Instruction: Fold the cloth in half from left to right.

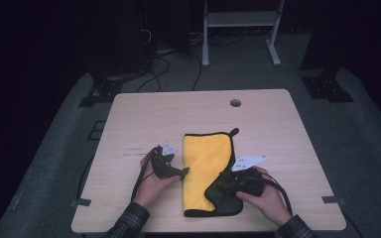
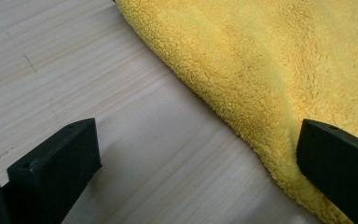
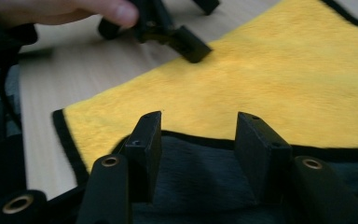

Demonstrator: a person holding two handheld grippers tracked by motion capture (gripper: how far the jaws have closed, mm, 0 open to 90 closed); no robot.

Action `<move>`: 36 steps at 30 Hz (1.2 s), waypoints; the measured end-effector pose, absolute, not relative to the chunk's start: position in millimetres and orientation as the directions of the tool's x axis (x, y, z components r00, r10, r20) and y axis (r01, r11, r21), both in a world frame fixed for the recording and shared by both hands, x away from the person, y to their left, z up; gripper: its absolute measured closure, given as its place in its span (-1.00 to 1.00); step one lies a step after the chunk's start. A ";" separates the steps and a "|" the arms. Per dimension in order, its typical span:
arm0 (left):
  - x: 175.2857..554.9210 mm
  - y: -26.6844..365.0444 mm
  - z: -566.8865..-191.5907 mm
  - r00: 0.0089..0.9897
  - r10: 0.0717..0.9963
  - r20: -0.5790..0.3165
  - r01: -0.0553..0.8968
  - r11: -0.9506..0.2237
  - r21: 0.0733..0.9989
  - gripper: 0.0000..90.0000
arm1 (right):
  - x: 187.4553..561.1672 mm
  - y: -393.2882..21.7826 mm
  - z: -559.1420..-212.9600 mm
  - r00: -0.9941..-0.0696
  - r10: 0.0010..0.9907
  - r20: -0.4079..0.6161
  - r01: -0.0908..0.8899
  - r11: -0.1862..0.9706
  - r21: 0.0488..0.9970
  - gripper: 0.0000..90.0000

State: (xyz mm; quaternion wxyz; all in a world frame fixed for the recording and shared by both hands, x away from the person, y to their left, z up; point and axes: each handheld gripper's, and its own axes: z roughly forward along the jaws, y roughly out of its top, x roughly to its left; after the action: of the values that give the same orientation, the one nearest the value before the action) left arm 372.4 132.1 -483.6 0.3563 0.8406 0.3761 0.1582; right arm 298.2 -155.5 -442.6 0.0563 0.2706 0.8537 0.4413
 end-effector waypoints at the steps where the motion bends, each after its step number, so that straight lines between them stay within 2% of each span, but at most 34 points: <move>1: 372.5 132.1 -483.6 0.668 0.744 -0.002 0.519 -0.464 0.718 -1.00 | 296.0 -151.9 -443.5 -0.855 0.499 0.142 0.405 0.470 0.784 0.11; 8: 373.4 132.1 -483.6 0.675 0.738 0.000 0.514 -0.470 0.718 -1.00 | 293.4 -125.2 -453.0 -0.877 0.460 0.140 0.390 0.512 0.765 0.11; 13: 373.4 132.1 -483.6 0.675 0.738 0.000 0.514 -0.470 0.718 -1.00 | 294.0 -112.5 -468.8 -0.892 0.439 0.108 0.377 0.590 0.714 0.15; 15: 373.5 132.1 -483.6 0.676 0.737 0.000 0.513 -0.470 0.718 -1.00 | 292.1 -111.5 -471.4 -0.893 0.444 0.069 0.354 0.600 0.718 0.34; 17: 373.4 132.1 -483.6 0.675 0.737 -0.001 0.514 -0.470 0.718 -1.00 | 291.4 -112.6 -469.5 -0.889 0.456 0.049 0.351 0.608 0.712 0.66; 20: 373.5 132.1 -483.6 0.676 0.737 0.000 0.513 -0.470 0.718 -1.00 | 291.2 -114.3 -470.2 -0.884 0.465 0.041 0.352 0.606 0.713 0.77; 26: 373.5 132.1 -483.6 0.676 0.737 0.000 0.513 -0.471 0.718 -1.00 | 286.4 -124.7 -461.4 -0.881 0.469 0.058 0.357 0.580 0.732 0.77; 36: 373.5 132.2 -483.6 0.676 0.737 0.000 0.513 -0.471 0.718 -1.00 | 265.0 -165.9 -457.0 -0.844 0.525 0.113 0.430 0.534 0.728 0.74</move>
State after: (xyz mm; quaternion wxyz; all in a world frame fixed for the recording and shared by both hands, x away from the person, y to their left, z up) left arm 373.5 132.2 -483.6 0.3567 0.8431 0.3707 0.1567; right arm 265.0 -165.9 -457.0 0.0597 0.2731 0.8737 0.3981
